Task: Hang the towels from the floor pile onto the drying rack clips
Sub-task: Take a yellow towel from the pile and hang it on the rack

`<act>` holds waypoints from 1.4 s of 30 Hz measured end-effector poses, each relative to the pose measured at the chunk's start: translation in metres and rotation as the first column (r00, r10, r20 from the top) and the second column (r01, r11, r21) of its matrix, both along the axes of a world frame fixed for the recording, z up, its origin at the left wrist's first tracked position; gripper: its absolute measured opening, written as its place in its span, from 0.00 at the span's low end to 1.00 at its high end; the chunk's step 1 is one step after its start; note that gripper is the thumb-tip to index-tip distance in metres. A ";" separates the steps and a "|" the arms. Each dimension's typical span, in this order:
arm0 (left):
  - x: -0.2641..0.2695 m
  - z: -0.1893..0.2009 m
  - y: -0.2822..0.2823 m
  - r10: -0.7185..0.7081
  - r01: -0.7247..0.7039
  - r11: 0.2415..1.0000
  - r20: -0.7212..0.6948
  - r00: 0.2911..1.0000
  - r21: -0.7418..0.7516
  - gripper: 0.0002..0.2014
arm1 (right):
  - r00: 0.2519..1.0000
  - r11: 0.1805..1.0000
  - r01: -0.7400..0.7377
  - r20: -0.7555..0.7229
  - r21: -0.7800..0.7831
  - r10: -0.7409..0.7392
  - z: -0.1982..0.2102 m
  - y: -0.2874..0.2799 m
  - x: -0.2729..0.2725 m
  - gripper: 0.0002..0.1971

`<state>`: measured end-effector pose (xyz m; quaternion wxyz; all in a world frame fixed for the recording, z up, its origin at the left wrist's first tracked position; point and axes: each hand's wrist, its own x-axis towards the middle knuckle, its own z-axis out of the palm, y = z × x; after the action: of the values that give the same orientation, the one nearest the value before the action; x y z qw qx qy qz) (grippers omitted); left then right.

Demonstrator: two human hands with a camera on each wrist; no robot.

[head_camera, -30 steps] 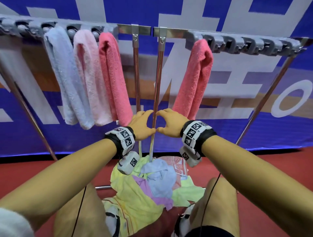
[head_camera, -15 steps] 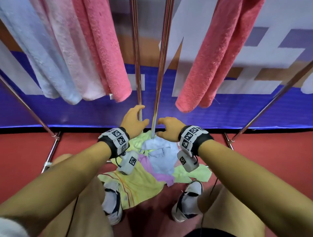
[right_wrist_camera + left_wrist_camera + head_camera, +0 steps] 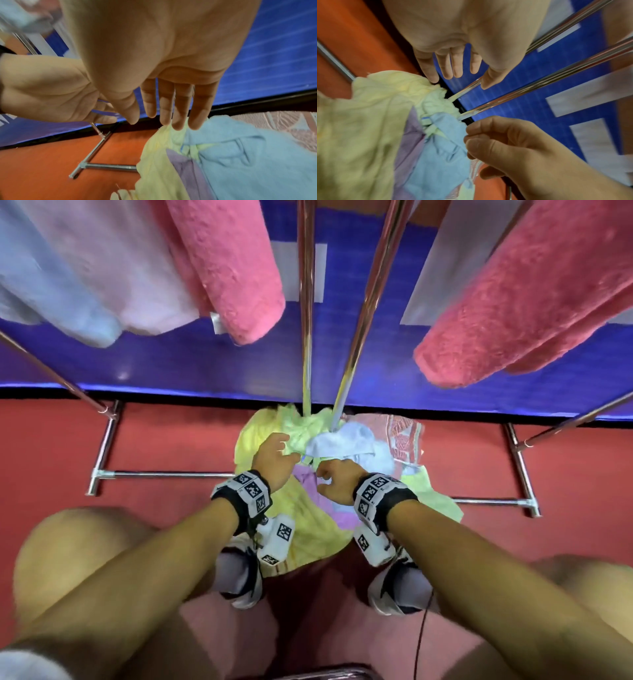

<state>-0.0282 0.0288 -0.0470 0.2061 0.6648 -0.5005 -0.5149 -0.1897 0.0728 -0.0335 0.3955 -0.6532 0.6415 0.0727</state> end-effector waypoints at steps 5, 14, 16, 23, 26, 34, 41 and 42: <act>0.010 -0.065 0.002 0.019 -0.027 0.992 0.068 0.997 0.126 0.22 | 0.999 0.998 0.042 0.009 0.055 -0.042 -0.061 0.004 0.007 0.13; 0.020 -0.139 0.008 0.084 -0.128 0.942 0.150 0.985 0.310 0.19 | 0.996 0.969 0.067 0.039 0.236 -0.079 -0.164 0.016 0.030 0.19; 0.024 -0.149 0.014 0.087 -0.138 0.930 0.161 0.983 0.340 0.18 | 1.000 0.963 0.026 0.004 0.269 -0.028 -0.187 0.020 0.040 0.22; 0.034 -0.161 0.023 0.091 -0.140 0.896 0.134 0.987 0.421 0.19 | 0.998 0.971 0.015 -0.064 0.237 0.000 -0.210 0.028 0.048 0.18; 0.030 -0.147 0.019 0.191 -0.212 0.880 0.092 0.977 0.426 0.19 | 0.951 0.949 0.265 0.117 0.169 -0.287 -0.187 0.025 0.050 0.08; 0.015 -0.069 0.007 0.075 -0.057 0.821 -0.008 0.997 0.568 0.25 | 0.756 0.937 0.346 0.603 -0.038 -0.255 -0.058 0.010 0.043 0.20; 0.000 0.049 0.028 -0.024 0.098 0.893 -0.173 0.985 0.439 0.10 | 0.912 0.947 0.210 0.398 -0.243 -0.100 0.038 0.031 0.005 0.21; -0.002 0.065 0.030 -0.024 0.102 0.913 -0.199 0.980 0.394 0.09 | 0.939 0.950 0.199 0.322 -0.240 -0.116 0.049 0.037 -0.002 0.22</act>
<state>-0.0301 0.0592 0.0181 0.0951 0.6244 -0.3832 -0.6740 -0.1916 0.1100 0.0157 0.4019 -0.6502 0.6274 -0.1487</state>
